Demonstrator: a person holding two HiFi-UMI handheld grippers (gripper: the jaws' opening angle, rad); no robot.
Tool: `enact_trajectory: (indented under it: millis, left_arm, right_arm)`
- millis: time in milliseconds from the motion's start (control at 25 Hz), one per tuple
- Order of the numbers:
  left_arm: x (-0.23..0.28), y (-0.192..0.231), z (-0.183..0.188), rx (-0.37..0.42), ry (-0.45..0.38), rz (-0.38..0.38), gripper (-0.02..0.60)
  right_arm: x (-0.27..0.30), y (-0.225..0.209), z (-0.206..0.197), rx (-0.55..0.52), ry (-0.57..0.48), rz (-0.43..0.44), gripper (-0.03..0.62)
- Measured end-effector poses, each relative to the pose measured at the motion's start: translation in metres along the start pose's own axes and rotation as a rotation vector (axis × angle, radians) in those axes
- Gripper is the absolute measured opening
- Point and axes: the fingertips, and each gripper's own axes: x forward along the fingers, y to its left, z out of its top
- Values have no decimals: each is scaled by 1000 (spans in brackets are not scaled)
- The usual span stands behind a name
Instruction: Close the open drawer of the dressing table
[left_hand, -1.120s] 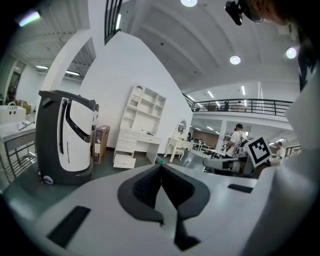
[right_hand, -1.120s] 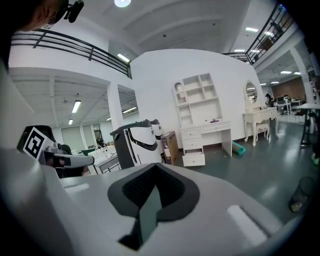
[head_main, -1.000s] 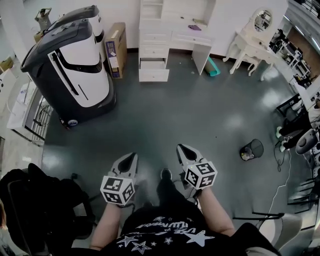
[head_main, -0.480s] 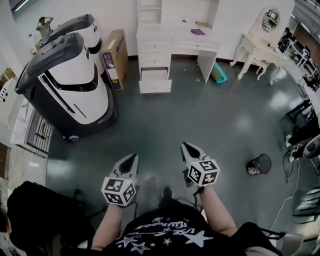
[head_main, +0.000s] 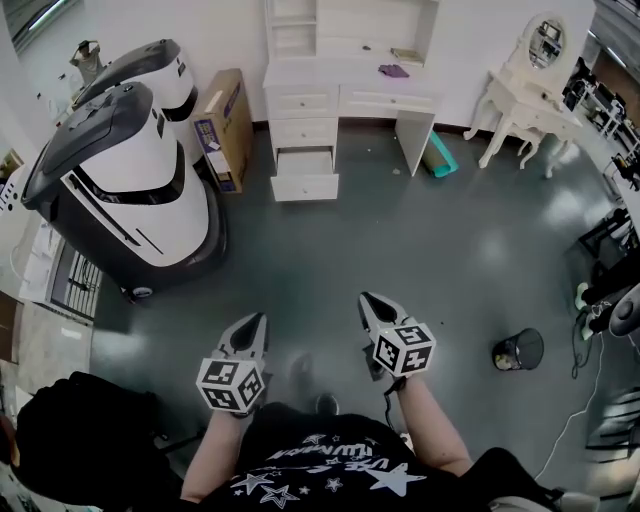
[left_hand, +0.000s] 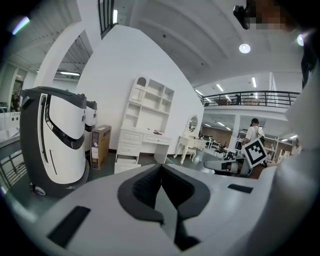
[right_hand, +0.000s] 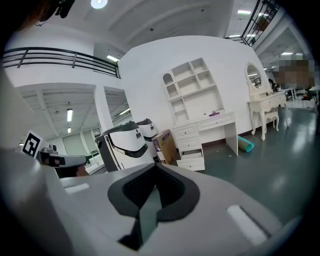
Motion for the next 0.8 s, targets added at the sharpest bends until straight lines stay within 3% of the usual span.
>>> enact_trajectory:
  millis: [320, 640, 800]
  left_arm:
    - [47, -2, 16, 32, 23, -28, 9]
    - [116, 3, 24, 76, 68, -137, 9]
    - [159, 15, 37, 62, 74, -176, 9]
  right_arm:
    - [-4, -42, 1, 40, 13, -48, 3]
    - [18, -81, 8, 66, 22, -136, 3]
    - [41, -93, 19, 58, 29, -162, 3]
